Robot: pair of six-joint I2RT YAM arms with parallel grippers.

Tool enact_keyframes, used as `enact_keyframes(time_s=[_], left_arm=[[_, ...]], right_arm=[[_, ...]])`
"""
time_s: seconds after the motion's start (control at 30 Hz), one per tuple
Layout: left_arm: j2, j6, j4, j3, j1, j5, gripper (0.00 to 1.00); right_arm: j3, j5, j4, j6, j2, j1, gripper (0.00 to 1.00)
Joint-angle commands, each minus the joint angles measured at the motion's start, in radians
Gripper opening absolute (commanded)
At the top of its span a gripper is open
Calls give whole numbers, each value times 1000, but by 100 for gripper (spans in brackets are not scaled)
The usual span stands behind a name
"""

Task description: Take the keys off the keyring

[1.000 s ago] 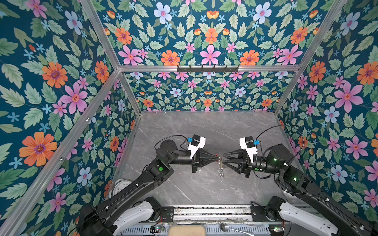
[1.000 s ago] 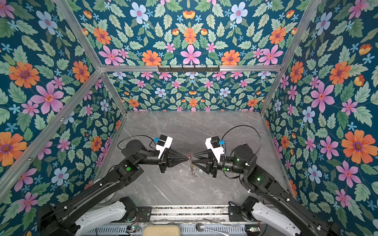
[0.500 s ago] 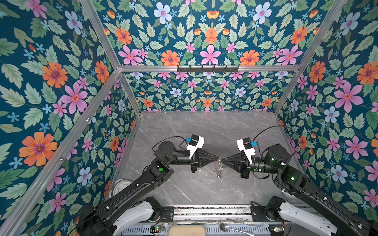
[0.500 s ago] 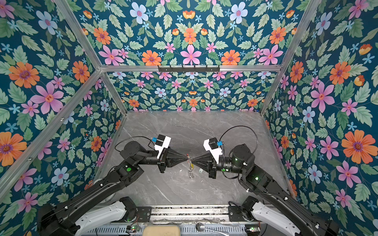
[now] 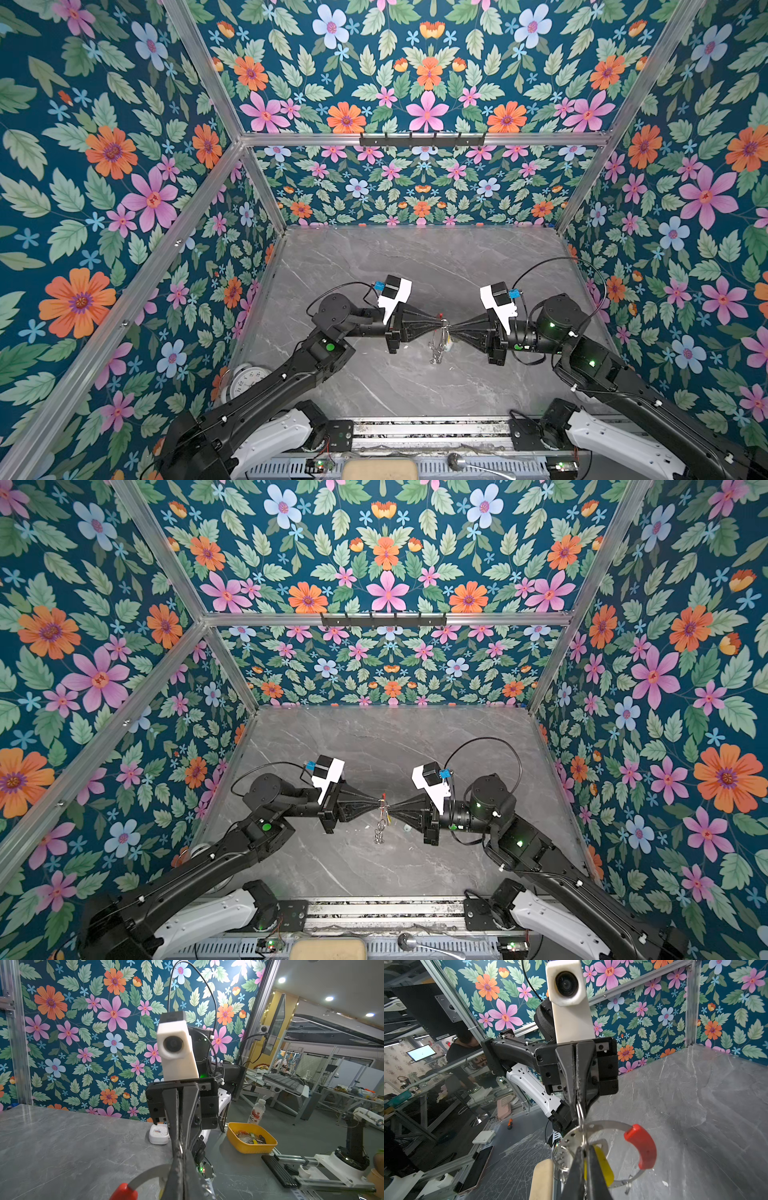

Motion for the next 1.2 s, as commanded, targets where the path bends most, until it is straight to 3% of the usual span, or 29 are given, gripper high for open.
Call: enact_keyframes(time_s=[0.0, 0.1, 0.27, 0.3, 0.37, 0.43, 0.53, 0.87, 0.97, 1.17], left_arm=[[12, -75, 223, -12, 0, 31, 0], [29, -119, 304, -27, 2, 53, 0], [29, -103, 260, -21, 1, 60, 0], [25, -90, 235, -18, 1, 57, 0], [16, -71, 202, -15, 1, 50, 0], [11, -65, 189, -15, 1, 46, 0], [14, -64, 189, -15, 1, 44, 0], [17, -72, 205, -20, 1, 32, 0], [17, -71, 205, -19, 1, 27, 0], [20, -69, 207, -21, 1, 20, 0]], right_arm=[[-17, 15, 23, 40, 7, -1, 0], [-21, 15, 28, 52, 16, -1, 0], [-4, 9, 2, 44, 5, 0, 0], [7, 9, -23, 35, -1, -1, 3], [25, 15, -60, 17, -20, -1, 25], [37, 19, -66, 8, -44, 0, 40], [45, 33, -35, 11, -70, 1, 48], [29, 7, 191, 103, -9, -1, 49], [20, -31, 244, 133, 14, -1, 46], [8, -42, 257, 144, 34, 14, 30]])
